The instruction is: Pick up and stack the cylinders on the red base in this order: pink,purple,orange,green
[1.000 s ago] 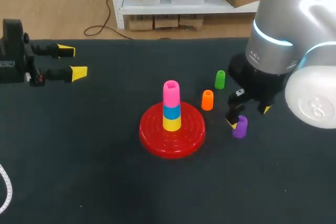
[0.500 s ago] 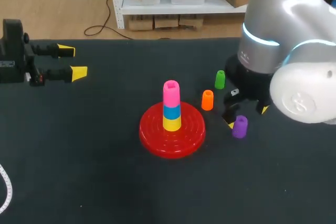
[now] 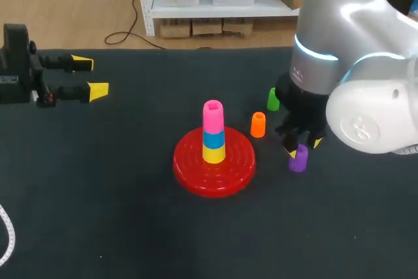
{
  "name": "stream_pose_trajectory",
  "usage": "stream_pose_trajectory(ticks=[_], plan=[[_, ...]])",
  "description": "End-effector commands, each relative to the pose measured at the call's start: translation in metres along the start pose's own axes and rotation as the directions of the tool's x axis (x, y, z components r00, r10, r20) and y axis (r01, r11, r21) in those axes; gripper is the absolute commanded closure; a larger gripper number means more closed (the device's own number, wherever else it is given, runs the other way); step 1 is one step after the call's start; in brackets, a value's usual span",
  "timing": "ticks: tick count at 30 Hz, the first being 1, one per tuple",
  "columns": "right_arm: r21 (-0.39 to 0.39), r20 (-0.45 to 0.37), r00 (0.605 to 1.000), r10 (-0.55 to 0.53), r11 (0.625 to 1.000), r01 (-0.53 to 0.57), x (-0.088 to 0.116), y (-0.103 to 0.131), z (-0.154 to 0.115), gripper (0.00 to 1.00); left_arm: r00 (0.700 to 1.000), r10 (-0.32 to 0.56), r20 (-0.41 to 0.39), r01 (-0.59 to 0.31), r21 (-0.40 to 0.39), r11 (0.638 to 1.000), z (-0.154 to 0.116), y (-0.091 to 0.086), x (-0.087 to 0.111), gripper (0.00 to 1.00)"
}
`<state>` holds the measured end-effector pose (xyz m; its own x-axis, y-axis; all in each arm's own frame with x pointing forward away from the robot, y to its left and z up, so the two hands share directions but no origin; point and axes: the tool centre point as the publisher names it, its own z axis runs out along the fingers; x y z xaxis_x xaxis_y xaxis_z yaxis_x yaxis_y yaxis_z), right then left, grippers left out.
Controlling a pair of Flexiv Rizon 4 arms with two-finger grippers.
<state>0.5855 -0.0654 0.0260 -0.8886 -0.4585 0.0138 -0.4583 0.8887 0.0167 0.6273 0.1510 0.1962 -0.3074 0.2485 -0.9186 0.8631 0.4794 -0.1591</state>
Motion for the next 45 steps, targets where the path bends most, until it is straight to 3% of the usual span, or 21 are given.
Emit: stream_pose_trajectory(ticks=[1,5,10,14,18,24,29,38,45], plan=[[0.000,0.001,1.000,0.001,1.000,-0.001,0.000,0.000,-0.001,0.53,1.000,0.003,0.008,-0.003,-0.003,1.000,0.001,0.000,0.002,0.00],[0.004,0.001,1.000,-0.004,1.000,0.004,0.000,0.000,-0.001,0.58,1.000,0.003,0.008,-0.003,-0.003,1.000,0.001,0.000,0.002,0.00],[0.008,-0.005,1.000,-0.008,1.000,0.009,0.000,0.002,-0.001,0.73,1.000,0.003,0.008,-0.003,-0.003,1.000,0.001,0.000,0.002,0.00],[0.010,-0.006,1.000,-0.012,1.000,0.012,-0.003,0.003,-0.002,1.00,1.000,0.003,0.008,-0.003,-0.003,1.000,0.001,0.000,0.002,0.00],[0.020,-0.010,1.000,-0.026,0.999,0.026,-0.007,0.004,-0.015,1.00,1.000,0.003,0.008,-0.003,-0.003,1.000,0.001,0.000,0.002,0.00],[0.019,-0.021,0.999,-0.033,0.999,0.033,-0.020,0.002,-0.055,1.00,1.000,0.003,0.008,-0.003,-0.003,1.000,0.001,0.000,0.002,0.00],[0.009,0.030,0.997,-0.067,0.998,0.067,-0.034,0.007,-0.095,1.00,1.000,0.003,0.008,-0.003,-0.003,1.000,0.001,0.000,0.002,0.00],[0.000,0.120,0.981,-0.153,0.988,0.154,-0.064,0.033,-0.161,1.00,1.000,0.003,0.008,-0.003,-0.003,1.000,0.001,0.000,0.002,0.00],[0.004,0.150,0.963,-0.226,0.974,0.228,-0.077,0.062,-0.187,1.00,1.000,0.003,0.008,-0.003,-0.003,1.000,0.001,0.000,0.002,0.00]])
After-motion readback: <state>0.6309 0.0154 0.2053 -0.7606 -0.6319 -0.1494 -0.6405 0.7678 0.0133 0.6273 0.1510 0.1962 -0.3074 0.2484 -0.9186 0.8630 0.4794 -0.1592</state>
